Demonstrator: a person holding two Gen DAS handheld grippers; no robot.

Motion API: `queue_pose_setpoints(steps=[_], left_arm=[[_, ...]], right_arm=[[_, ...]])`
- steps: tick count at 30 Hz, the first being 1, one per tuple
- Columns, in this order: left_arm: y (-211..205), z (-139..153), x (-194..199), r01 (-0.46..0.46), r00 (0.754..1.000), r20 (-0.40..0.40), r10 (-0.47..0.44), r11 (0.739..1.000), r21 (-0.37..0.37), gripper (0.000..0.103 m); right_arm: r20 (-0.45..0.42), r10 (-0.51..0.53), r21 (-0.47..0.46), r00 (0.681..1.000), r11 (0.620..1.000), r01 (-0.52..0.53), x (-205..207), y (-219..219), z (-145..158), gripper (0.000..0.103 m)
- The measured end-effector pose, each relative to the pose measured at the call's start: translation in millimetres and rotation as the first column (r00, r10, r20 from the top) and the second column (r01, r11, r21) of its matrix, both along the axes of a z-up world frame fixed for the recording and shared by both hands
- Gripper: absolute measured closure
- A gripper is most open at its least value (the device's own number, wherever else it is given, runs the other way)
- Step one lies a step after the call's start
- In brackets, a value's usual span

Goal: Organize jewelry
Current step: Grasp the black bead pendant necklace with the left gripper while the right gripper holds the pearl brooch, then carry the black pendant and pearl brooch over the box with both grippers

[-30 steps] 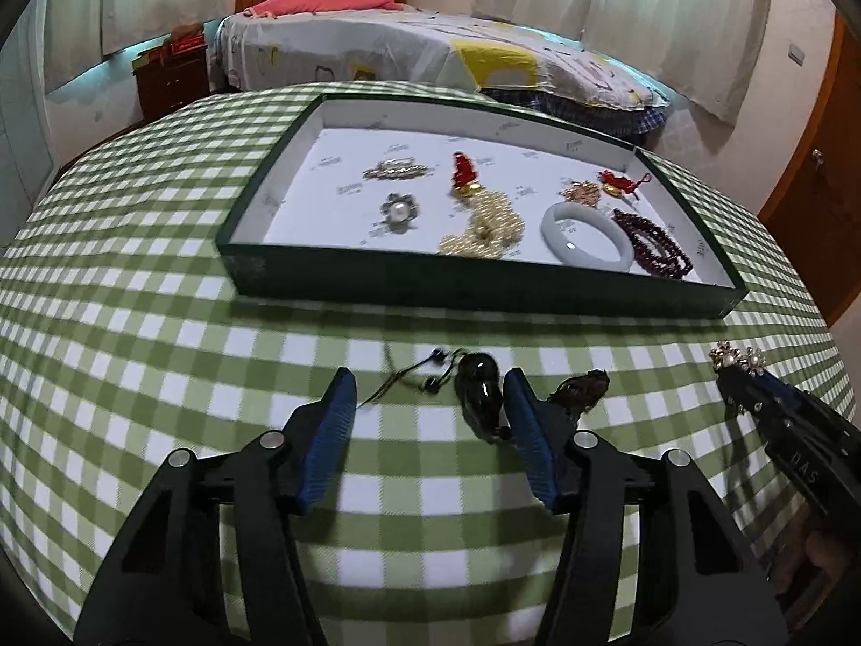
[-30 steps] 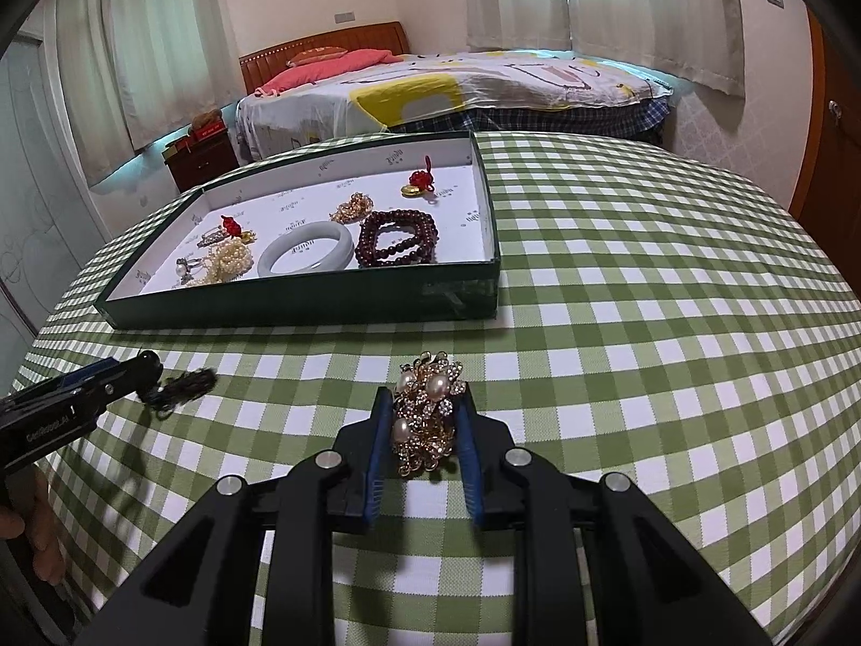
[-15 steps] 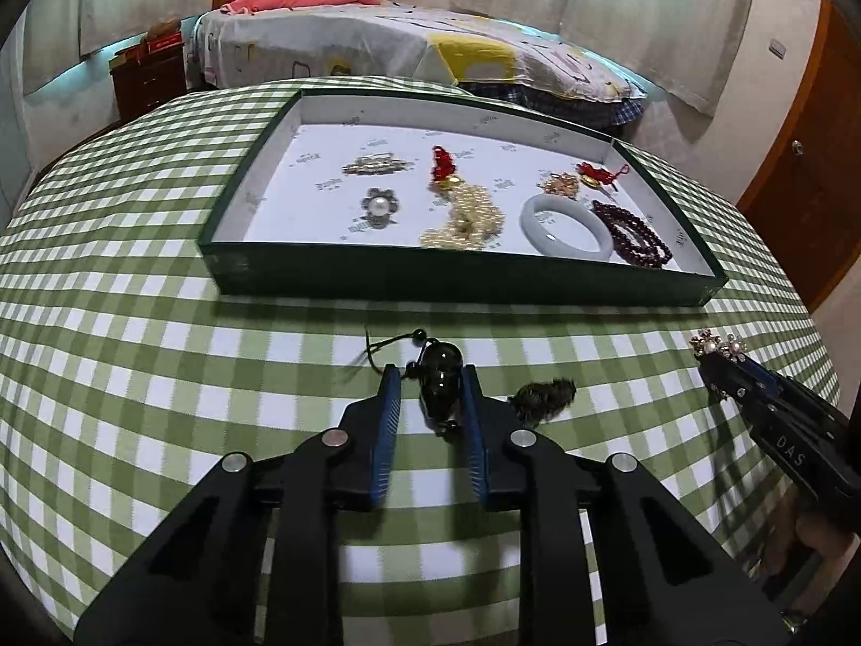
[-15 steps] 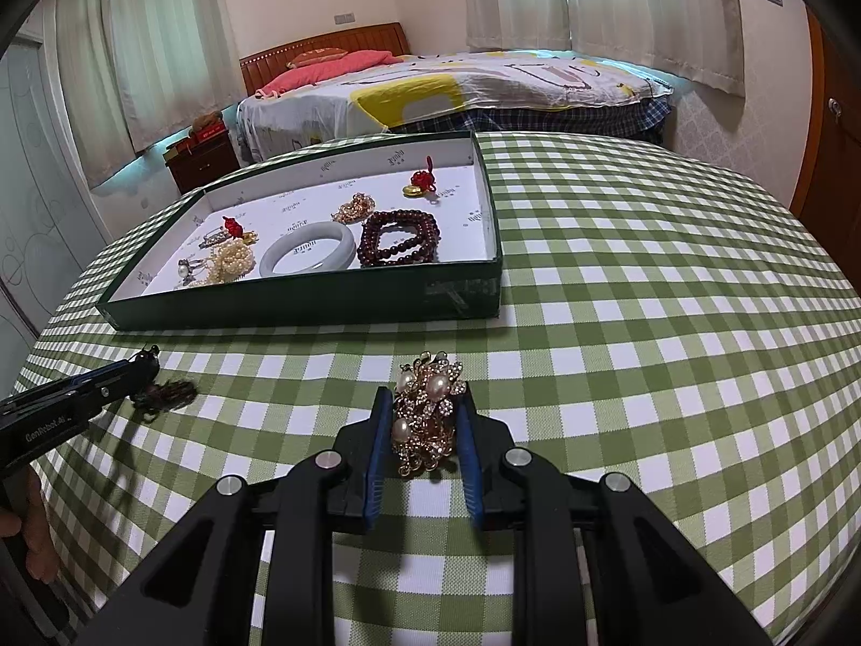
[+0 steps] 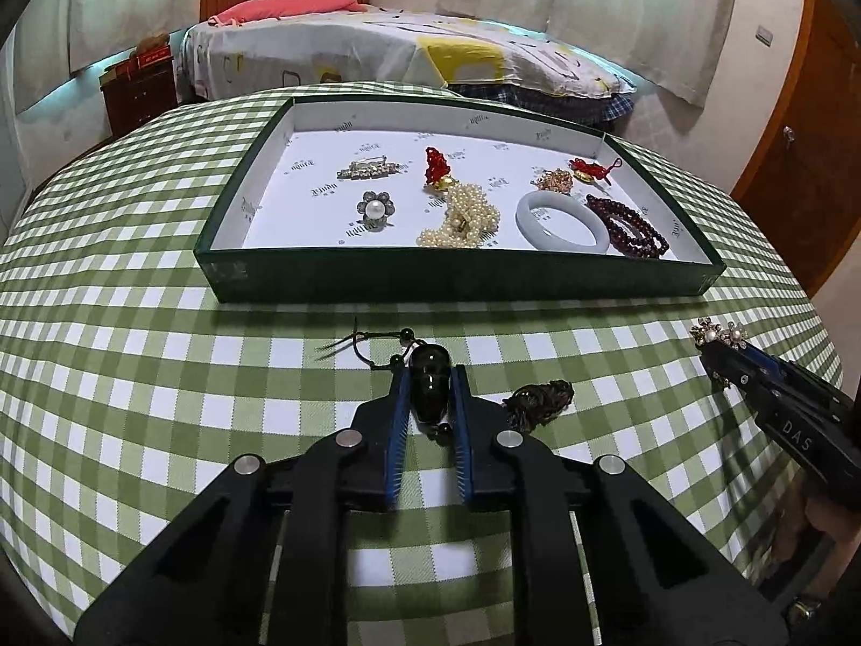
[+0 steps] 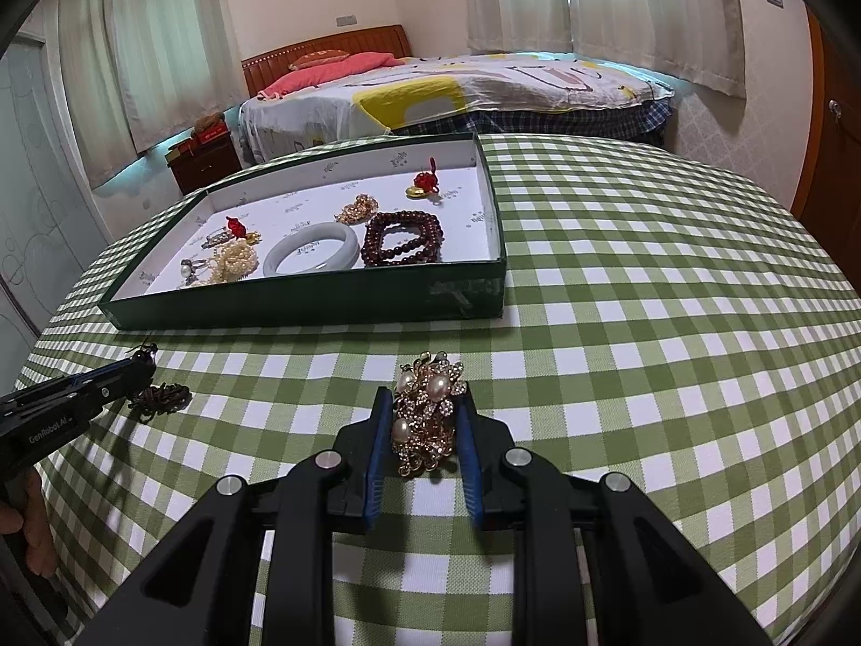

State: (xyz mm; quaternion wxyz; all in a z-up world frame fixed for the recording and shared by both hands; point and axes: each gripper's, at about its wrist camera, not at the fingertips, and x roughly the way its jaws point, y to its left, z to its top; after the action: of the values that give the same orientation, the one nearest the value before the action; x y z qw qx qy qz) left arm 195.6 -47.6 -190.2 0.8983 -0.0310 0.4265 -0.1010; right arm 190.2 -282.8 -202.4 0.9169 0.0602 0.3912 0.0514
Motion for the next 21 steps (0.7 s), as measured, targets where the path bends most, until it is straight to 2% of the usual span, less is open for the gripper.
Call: queue_pose_setpoints(steps=[12, 21], left_arm=[[6, 13, -8, -0.006, 0.999, 0.046, 0.006, 1.000, -0.014, 0.088], [8, 42, -15, -0.004, 0.993, 0.114, 0.008, 0.999, -0.039, 0.088]], right_arm=[[0.059, 0.006, -0.004, 0.998, 1.000, -0.006, -7, 5, 11, 0.080], [0.103, 0.018, -0.001, 0.995, 1.000, -0.018, -10, 10, 30, 0.080]])
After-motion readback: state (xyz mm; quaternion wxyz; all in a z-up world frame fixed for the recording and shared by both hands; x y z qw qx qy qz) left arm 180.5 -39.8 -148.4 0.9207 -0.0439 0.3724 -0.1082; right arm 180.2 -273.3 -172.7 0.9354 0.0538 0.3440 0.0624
